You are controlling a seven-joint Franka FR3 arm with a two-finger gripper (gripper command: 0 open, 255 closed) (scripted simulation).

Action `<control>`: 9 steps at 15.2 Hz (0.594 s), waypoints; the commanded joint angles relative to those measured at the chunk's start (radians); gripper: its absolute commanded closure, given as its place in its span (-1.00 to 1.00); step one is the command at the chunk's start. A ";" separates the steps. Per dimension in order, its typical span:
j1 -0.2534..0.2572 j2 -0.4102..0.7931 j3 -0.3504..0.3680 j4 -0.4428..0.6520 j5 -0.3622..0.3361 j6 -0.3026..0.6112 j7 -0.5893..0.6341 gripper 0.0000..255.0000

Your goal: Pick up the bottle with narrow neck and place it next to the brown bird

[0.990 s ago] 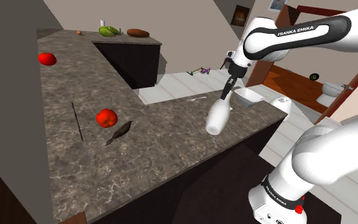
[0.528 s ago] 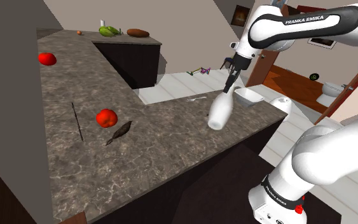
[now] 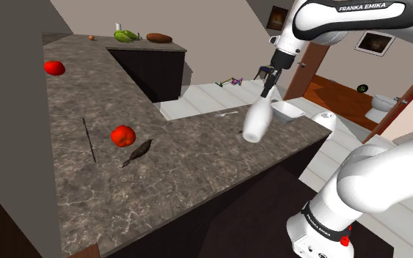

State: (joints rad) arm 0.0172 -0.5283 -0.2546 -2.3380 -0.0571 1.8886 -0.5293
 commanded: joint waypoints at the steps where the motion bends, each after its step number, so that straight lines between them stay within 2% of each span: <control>1: 0.001 -0.003 0.004 0.025 0.002 -0.028 0.003 1.00; 9: 0.006 0.002 0.012 0.136 0.007 -0.134 0.007 1.00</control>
State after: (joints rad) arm 0.0223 -0.5261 -0.2443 -2.2165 -0.0506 1.7692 -0.5230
